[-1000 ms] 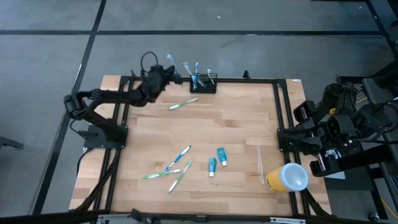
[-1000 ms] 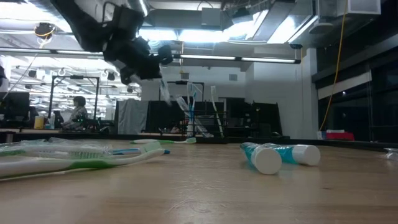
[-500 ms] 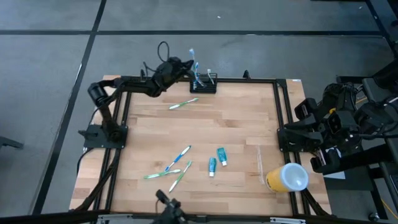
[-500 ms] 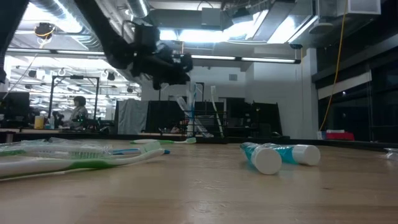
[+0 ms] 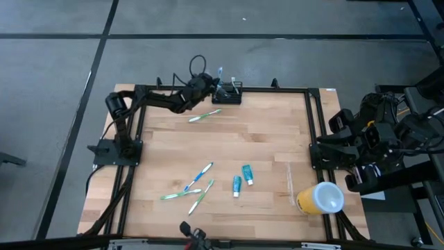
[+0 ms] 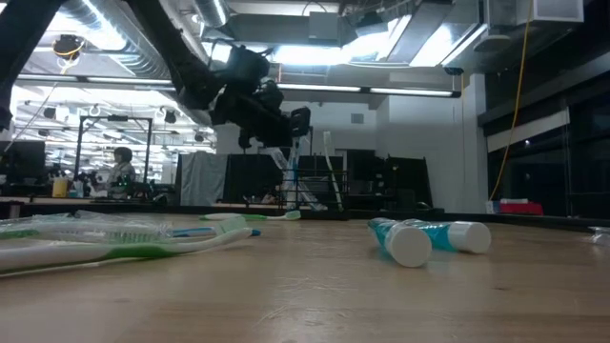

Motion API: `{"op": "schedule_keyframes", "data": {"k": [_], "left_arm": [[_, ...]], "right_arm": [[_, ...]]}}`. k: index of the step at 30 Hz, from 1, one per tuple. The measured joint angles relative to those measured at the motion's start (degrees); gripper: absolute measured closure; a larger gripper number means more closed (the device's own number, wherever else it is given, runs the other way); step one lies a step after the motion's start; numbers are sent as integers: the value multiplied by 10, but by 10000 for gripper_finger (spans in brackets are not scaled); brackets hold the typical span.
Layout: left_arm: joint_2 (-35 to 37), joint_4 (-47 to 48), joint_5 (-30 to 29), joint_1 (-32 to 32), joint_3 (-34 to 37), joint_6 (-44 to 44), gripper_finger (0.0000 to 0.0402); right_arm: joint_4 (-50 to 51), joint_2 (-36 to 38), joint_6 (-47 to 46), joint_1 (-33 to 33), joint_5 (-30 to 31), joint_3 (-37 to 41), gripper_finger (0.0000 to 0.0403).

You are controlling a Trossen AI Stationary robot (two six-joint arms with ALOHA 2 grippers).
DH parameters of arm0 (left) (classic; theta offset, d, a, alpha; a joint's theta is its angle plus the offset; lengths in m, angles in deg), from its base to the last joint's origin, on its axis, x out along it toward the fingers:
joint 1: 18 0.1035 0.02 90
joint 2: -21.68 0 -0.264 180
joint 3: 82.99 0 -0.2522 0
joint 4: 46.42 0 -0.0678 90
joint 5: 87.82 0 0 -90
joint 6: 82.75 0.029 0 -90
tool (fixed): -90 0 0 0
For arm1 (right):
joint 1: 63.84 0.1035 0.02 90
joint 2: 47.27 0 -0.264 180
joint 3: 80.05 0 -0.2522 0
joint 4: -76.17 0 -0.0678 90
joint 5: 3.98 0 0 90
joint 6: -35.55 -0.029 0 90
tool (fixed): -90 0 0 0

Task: Pick & Place toothbrushing station
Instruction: Put the blue toothbrush into the wire organizer

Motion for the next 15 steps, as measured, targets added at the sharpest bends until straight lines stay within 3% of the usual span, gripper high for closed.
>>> {"op": "schedule_keyframes", "data": {"k": [7,15], "left_arm": [[0,62,-111,-38,0,-14,396],[14,104,-147,-69,1,-49,364]], "right_arm": [[0,-4,0,0,-5,0,333],[0,-8,0,14,-9,0,333]]}}
